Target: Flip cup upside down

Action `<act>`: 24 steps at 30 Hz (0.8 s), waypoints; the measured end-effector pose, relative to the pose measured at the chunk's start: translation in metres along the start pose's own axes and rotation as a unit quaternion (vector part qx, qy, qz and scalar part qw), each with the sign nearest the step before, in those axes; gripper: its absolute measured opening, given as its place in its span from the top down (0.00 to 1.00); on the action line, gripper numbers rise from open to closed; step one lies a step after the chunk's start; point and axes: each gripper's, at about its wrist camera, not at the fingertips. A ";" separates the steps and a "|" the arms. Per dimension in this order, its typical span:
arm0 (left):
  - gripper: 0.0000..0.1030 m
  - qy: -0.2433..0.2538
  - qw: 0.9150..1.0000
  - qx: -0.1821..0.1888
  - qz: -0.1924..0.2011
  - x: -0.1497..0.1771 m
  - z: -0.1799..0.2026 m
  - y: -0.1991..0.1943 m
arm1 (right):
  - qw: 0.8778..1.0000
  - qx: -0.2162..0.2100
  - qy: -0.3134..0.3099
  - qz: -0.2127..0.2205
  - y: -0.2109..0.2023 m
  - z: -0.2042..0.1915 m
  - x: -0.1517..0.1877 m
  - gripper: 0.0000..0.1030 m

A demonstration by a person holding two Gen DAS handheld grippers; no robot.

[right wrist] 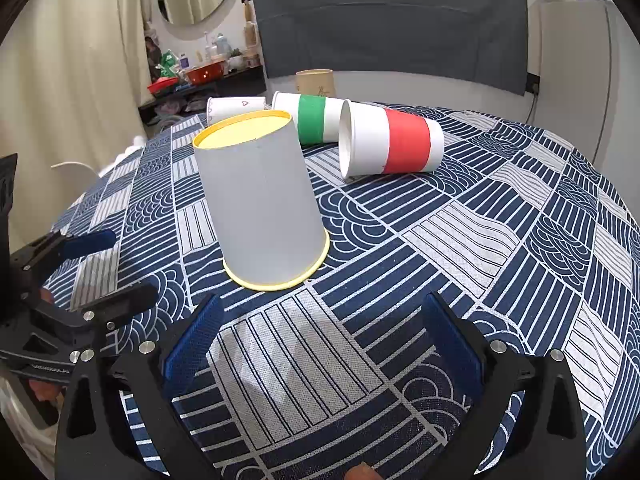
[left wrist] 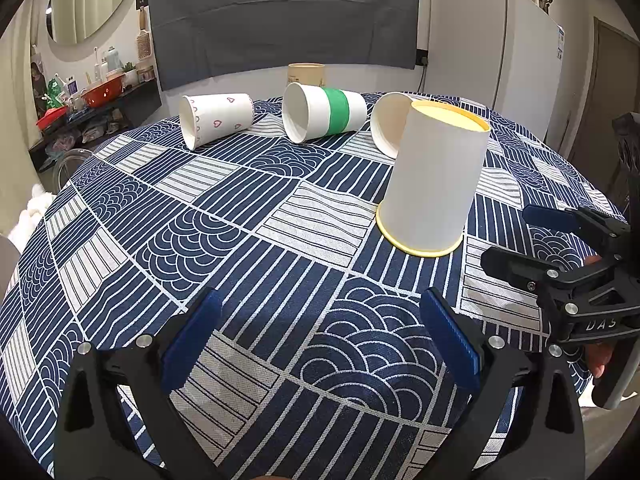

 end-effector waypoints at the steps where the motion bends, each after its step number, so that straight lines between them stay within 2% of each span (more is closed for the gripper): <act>1: 0.06 0.000 1.000 0.000 0.000 0.000 0.000 0.000 | 1.000 0.000 0.000 0.000 0.000 0.000 0.000 0.08; 24: 0.06 -0.001 1.000 -0.001 0.001 0.000 0.000 -0.001 | 1.000 0.000 0.000 -0.001 0.000 -0.001 0.000 0.08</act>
Point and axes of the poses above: each gripper's, at about its wrist camera, not at the fingertips, and y roughly the way its jaws point, z to its right, x to its underside, and after that the axes turned 6 degrees about -x, right-handed
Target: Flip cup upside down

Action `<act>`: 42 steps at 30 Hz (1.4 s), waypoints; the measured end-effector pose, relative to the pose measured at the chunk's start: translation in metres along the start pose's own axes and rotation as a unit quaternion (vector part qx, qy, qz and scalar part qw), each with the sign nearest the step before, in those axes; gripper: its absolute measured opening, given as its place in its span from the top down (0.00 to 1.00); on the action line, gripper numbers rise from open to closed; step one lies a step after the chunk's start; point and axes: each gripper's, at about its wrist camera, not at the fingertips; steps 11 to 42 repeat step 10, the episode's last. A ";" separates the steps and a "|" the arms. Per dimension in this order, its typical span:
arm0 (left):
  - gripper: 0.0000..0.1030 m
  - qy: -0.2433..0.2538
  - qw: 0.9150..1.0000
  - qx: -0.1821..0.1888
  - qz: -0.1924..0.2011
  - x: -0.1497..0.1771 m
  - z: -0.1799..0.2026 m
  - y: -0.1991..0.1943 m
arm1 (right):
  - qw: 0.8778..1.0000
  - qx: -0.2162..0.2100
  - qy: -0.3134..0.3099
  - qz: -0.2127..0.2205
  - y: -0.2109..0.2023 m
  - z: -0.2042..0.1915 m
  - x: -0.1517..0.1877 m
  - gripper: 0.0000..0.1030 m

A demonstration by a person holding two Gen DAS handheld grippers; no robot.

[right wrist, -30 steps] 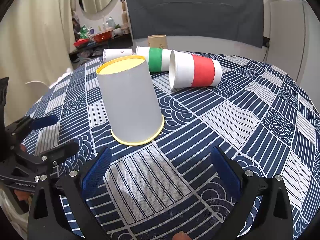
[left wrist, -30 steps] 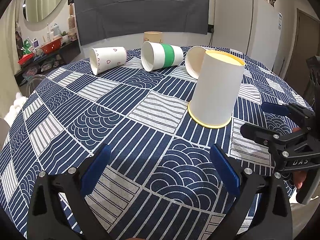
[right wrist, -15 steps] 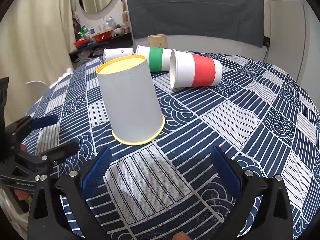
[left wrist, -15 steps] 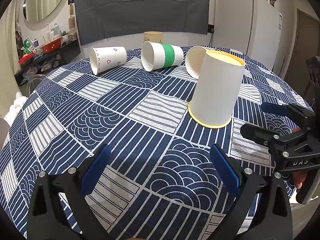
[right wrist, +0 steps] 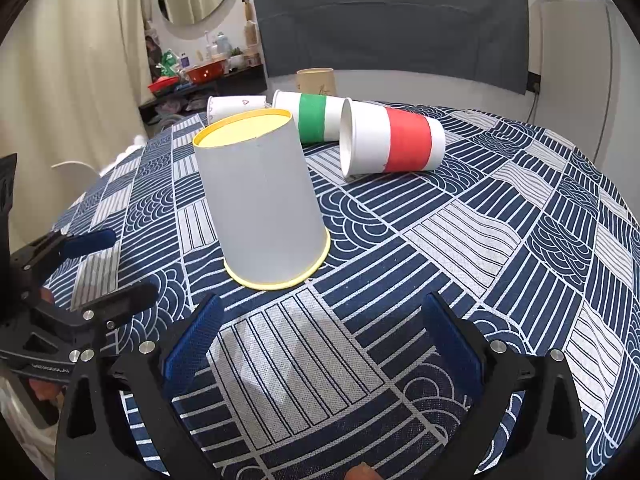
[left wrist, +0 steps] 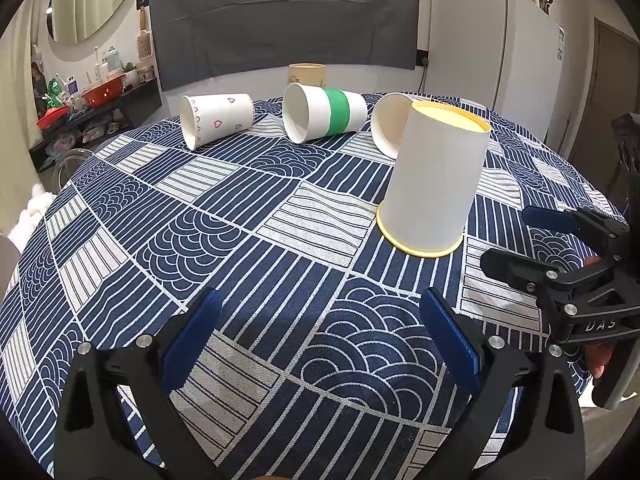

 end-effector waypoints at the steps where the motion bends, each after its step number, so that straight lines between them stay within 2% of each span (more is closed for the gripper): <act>1: 0.06 0.000 1.000 0.000 0.000 0.000 0.000 0.000 | 1.000 0.000 0.000 0.000 0.000 0.000 0.000 0.08; 10: 0.06 -0.017 1.000 -0.006 -0.008 -0.001 -0.004 0.002 | 1.000 -0.001 0.001 0.000 0.000 -0.001 0.000 0.08; 42: 0.06 -0.017 1.000 -0.006 -0.008 -0.001 -0.004 0.002 | 1.000 -0.001 0.001 0.000 0.000 -0.001 0.000 0.08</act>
Point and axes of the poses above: each gripper's, at about its wrist camera, not at the fingertips, and y roughly the way its jaws point, z to its right, x to its underside, and after that the axes turned 6 degrees about -x, right-handed
